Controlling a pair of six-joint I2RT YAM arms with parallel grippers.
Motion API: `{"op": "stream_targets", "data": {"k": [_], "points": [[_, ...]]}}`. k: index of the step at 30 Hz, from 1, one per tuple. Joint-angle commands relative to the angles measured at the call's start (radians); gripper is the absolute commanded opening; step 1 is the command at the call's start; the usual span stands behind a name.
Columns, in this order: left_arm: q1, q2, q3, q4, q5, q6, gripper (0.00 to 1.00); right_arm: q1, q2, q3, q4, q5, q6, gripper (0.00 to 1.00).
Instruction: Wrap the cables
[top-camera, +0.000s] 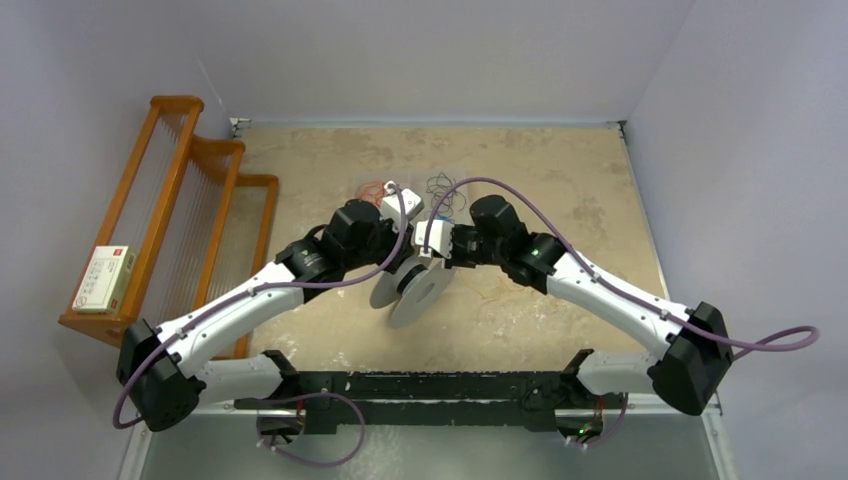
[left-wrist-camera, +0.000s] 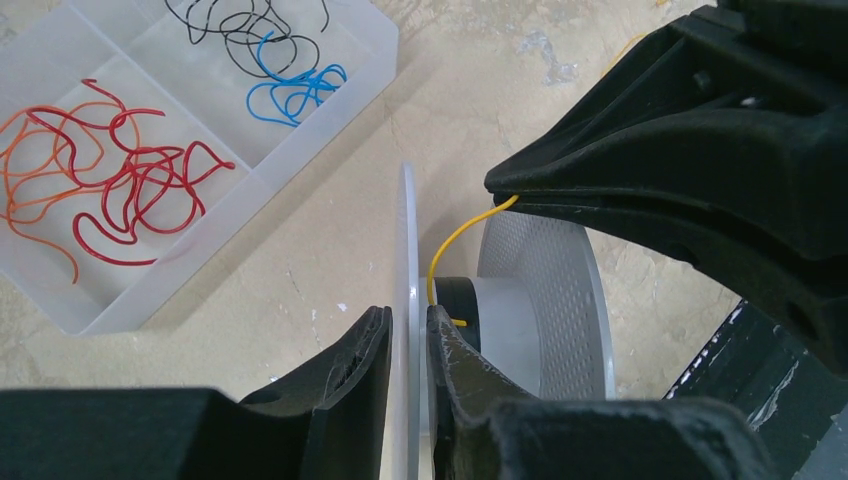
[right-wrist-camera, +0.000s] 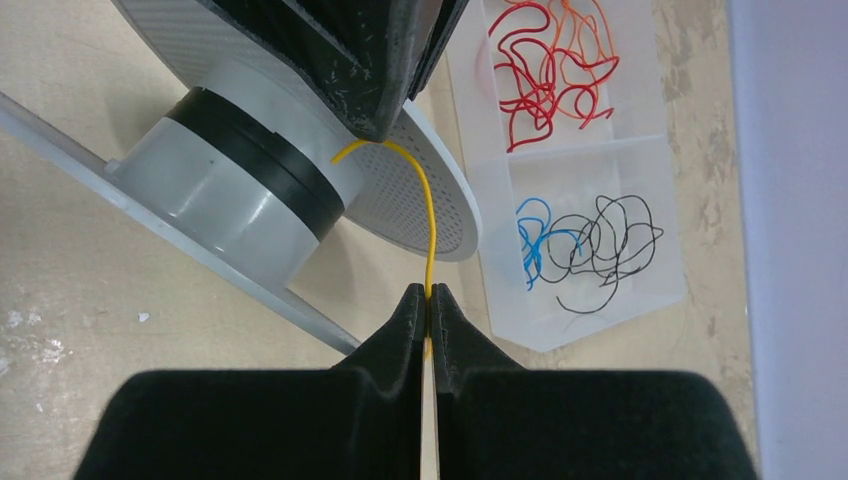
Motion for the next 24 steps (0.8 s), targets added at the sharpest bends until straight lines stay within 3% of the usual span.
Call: {"op": "stream_targets", "data": {"k": [1,24], "points": [[0.011,-0.034,-0.008,0.057,0.015,-0.020,0.19,0.005,0.010,0.047,0.040,-0.002,0.010,0.00],[0.020,0.027,0.001,0.022,0.093,-0.019,0.16,0.018,0.033,0.019,0.175,-0.109,0.046,0.00]]}}
